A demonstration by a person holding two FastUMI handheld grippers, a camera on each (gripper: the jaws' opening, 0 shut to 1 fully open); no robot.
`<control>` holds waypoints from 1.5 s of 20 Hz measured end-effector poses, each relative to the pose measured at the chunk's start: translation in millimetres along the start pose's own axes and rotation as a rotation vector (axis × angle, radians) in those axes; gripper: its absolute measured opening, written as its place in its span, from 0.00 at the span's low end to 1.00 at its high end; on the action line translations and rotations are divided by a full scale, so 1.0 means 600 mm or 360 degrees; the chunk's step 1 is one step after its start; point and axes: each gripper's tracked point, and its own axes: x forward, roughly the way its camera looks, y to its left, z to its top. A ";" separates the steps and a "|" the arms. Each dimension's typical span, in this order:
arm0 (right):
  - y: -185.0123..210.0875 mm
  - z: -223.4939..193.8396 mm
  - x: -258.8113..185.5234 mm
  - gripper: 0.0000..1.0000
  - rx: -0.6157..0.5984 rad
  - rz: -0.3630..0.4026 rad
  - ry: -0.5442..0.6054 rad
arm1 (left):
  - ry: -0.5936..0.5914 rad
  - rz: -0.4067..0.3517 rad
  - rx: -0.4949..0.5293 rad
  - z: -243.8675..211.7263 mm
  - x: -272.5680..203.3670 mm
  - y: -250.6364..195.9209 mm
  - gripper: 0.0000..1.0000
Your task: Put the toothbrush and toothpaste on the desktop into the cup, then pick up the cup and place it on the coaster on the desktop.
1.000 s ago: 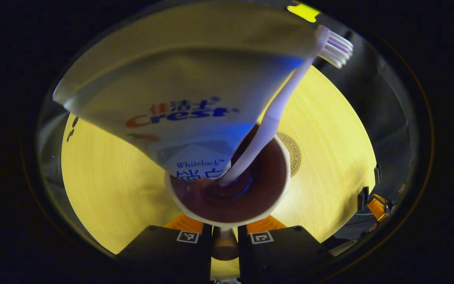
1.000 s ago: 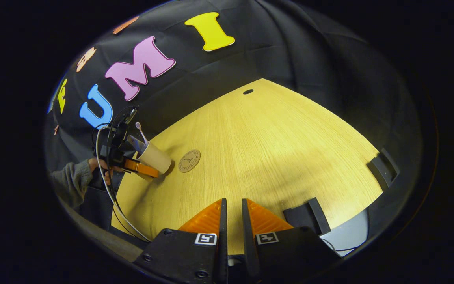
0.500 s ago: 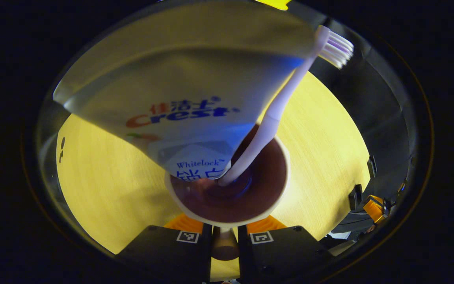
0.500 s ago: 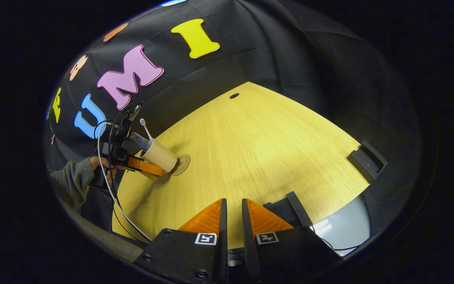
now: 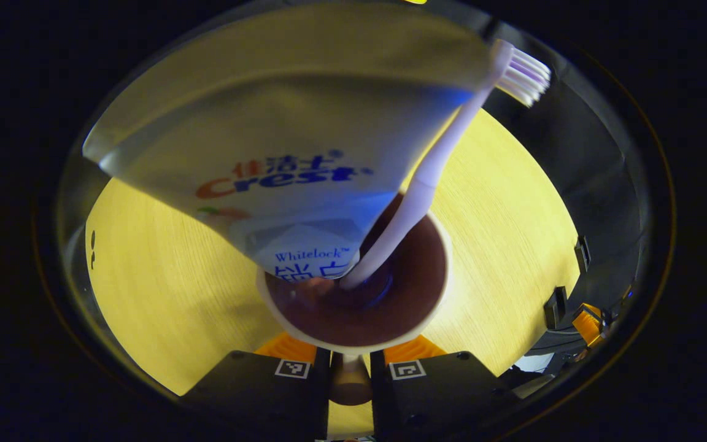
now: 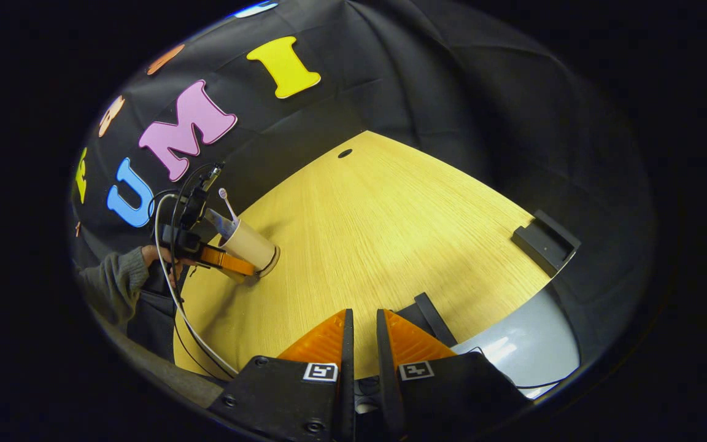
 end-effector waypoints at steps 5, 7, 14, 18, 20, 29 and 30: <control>0.001 0.004 0.004 0.21 0.0003 0.0003 -0.0004 | -0.0019 0.0001 -0.0011 -0.002 -0.007 0.010 0.39; 0.005 0.003 0.006 0.22 -0.0004 0.0011 0.0000 | -0.0027 0.0010 -0.0005 0.000 -0.011 0.011 0.43; 0.033 0.004 0.019 0.21 -0.0074 0.0047 0.0019 | -0.0103 0.0006 -0.0055 -0.001 -0.042 0.026 0.64; 0.075 -0.002 0.035 0.21 -0.0142 0.0115 0.0060 | -0.0167 -0.0057 -0.0144 -0.019 -0.079 0.029 0.67; 0.100 -0.008 0.045 0.21 -0.0193 0.0157 0.0094 | -0.0202 -0.0072 -0.0190 -0.035 -0.099 0.035 0.68; 0.242 -0.036 0.069 0.21 -0.0434 0.0383 0.0214 | -0.0297 -0.0029 -0.0517 -0.161 -0.164 0.139 0.67; 0.256 -0.040 0.070 0.21 -0.0458 0.0403 0.0224 | -0.0295 -0.0020 -0.0558 -0.181 -0.169 0.154 0.67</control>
